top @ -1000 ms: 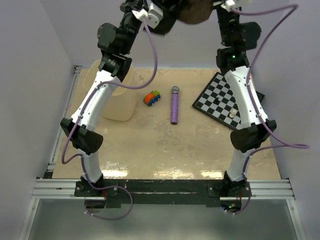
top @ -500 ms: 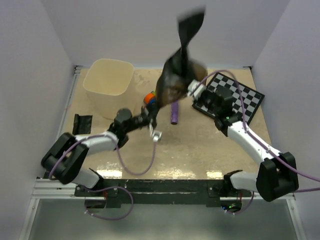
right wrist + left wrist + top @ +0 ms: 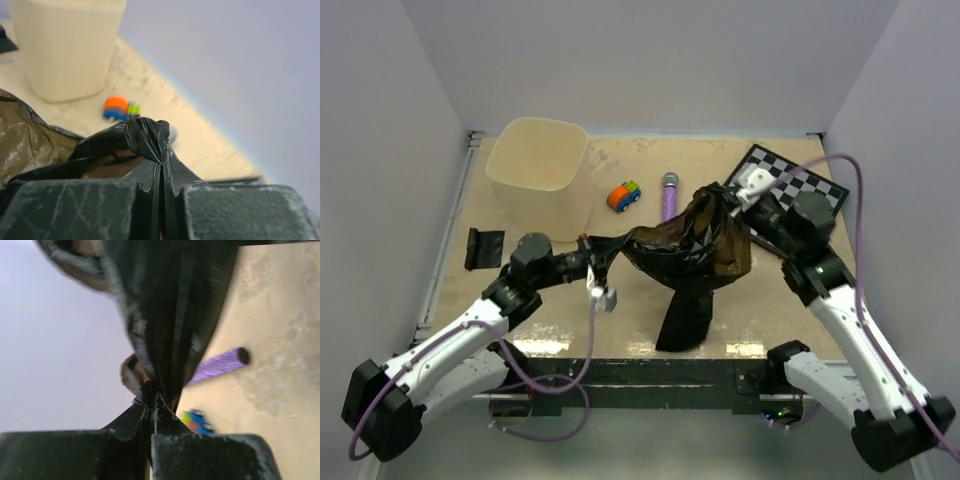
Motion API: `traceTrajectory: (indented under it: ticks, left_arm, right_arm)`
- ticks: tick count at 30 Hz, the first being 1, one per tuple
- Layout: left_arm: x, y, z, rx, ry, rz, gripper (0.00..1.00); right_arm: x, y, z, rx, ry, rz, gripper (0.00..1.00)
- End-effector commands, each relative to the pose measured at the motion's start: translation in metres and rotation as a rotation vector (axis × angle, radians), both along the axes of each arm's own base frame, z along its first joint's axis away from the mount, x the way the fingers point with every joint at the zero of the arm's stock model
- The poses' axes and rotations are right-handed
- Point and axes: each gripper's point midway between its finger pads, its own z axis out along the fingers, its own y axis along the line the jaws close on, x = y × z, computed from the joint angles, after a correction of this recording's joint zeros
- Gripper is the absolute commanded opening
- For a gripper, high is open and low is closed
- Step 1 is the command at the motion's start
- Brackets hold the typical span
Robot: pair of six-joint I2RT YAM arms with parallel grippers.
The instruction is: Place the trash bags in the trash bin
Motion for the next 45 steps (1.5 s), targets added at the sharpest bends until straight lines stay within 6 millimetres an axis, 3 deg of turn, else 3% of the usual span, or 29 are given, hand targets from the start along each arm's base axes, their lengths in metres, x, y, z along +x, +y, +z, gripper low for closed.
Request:
traceTrajectory:
  ticks: [1, 5, 7, 9, 11, 12, 13, 15, 17, 19, 20, 21, 23, 25, 26, 28, 29, 31, 32, 33, 34, 35, 36, 37, 38, 40, 42, 43, 45]
  left_arm:
    - [0.064, -0.001, 0.056, -0.316, 0.565, 0.329, 0.0]
    - [0.123, 0.003, 0.065, -0.541, 1.015, 0.613, 0.0]
    - [0.141, 0.001, 0.073, -0.602, 1.087, 0.625, 0.0]
    - [0.165, 0.003, 0.092, -0.678, 1.044, 0.657, 0.0]
    - [0.197, 0.009, 0.126, -0.741, 0.924, 0.693, 0.0]
    - [0.217, 0.014, 0.151, -0.779, 0.841, 0.712, 0.0]
    - [0.242, 0.02, 0.179, -0.826, 0.746, 0.741, 0.0]
    - [0.272, 0.041, 0.259, -0.981, 0.531, 0.76, 0.0]
    - [0.279, 0.058, 0.339, -1.124, 0.334, 0.724, 0.0]
    - [0.249, 0.073, 0.423, -1.278, 0.082, 0.578, 0.0]
    - [0.226, 0.077, 0.452, -1.321, -0.033, 0.492, 0.0]
    - [0.194, 0.086, 0.478, -1.375, -0.169, 0.405, 0.0]
    - [0.145, 0.088, 0.498, -1.385, -0.377, 0.282, 0.0]
    - [0.102, 0.081, 0.511, -1.38, -0.54, 0.232, 0.0]
    - [0.086, 0.078, 0.51, -1.403, -0.59, 0.216, 0.0]
    - [0.063, 0.047, 0.496, -1.329, -0.66, 0.144, 0.0]
    - [0.061, 0.026, 0.478, -1.259, -0.672, 0.107, 0.0]
    - [0.052, -0.011, 0.426, -1.107, -0.673, 0.051, 0.0]
    - [0.067, -0.045, 0.349, -0.909, -0.608, 0.039, 0.0]
    - [0.065, -0.064, 0.275, -0.7, -0.587, 0.013, 0.0]
    - [0.061, -0.075, 0.197, -0.473, -0.558, -0.01, 0.0]
    - [0.05, -0.07, 0.109, -0.191, -0.582, -0.035, 0.0]
    - [0.04, -0.053, 0.024, 0.091, -0.571, -0.091, 0.0]
    - [0.027, -0.034, -0.018, 0.198, -0.496, -0.13, 0.0]
    - [0.014, -0.019, -0.037, 0.202, -0.374, -0.113, 0.0]
    - [-0.004, -0.007, -0.03, 0.121, -0.274, -0.088, 0.0]
    - [-0.017, -0.003, -0.017, 0.05, -0.28, -0.095, 0.0]
    - [-0.02, -0.003, -0.014, 0.023, -0.263, -0.1, 0.0]
    - [-0.023, -0.005, -0.013, 0.012, -0.223, -0.106, 0.0]
  right_arm:
    - [0.046, 0.005, -0.045, 0.139, 0.284, -0.134, 0.0]
    - [0.096, 0.002, -0.045, 0.217, 0.327, -0.265, 0.0]
    - [0.134, 0.004, -0.029, 0.217, 0.308, -0.313, 0.0]
    - [0.174, 0.005, -0.005, 0.22, 0.258, -0.345, 0.0]
    - [0.217, 0.009, 0.035, 0.257, 0.18, -0.354, 0.0]
    - [0.238, 0.012, 0.065, 0.285, 0.128, -0.345, 0.0]
    - [0.261, 0.019, 0.073, 0.286, 0.124, -0.333, 0.0]
    - [0.28, 0.03, 0.144, 0.35, -0.011, -0.275, 0.0]
    - [0.247, 0.028, 0.255, 0.476, -0.27, -0.185, 0.0]
    - [0.187, 0.017, 0.34, 0.591, -0.547, -0.104, 0.0]
    - [0.161, 0.007, 0.361, 0.644, -0.642, -0.09, 0.0]
    - [0.121, -0.009, 0.386, 0.725, -0.801, -0.07, 0.0]
    - [0.045, -0.031, 0.413, 0.796, -1.068, -0.068, 0.0]
    - [0.014, -0.036, 0.427, 0.76, -1.165, -0.095, 0.0]
    - [0.016, -0.034, 0.423, 0.746, -1.156, -0.098, 0.0]
    - [0.026, -0.025, 0.396, 0.703, -1.089, -0.097, 0.0]
    - [0.041, -0.014, 0.374, 0.653, -1.022, -0.1, 0.0]
    - [0.09, 0.015, 0.285, 0.452, -0.801, -0.128, 0.0]
    - [0.119, 0.024, 0.21, 0.314, -0.647, -0.179, 0.0]
    - [0.142, 0.025, 0.115, 0.155, -0.443, -0.226, 0.0]
    - [0.15, 0.019, 0.004, -0.071, -0.207, -0.252, 0.0]
    - [0.133, 0.006, -0.086, -0.262, -0.03, -0.247, 0.0]
    - [0.105, -0.008, -0.14, -0.366, 0.101, -0.208, 0.0]
    - [0.07, -0.024, -0.163, -0.395, 0.159, -0.179, 0.0]
    - [0.041, -0.036, -0.152, -0.357, 0.136, -0.175, 0.0]
    - [-0.015, -0.04, -0.096, -0.223, -0.029, -0.127, 0.0]
    - [-0.067, -0.033, -0.042, -0.098, -0.227, -0.021, 0.0]
    - [-0.085, -0.028, -0.03, -0.067, -0.277, 0.038, 0.0]
    - [-0.09, -0.019, -0.029, -0.069, -0.25, 0.098, 0.0]
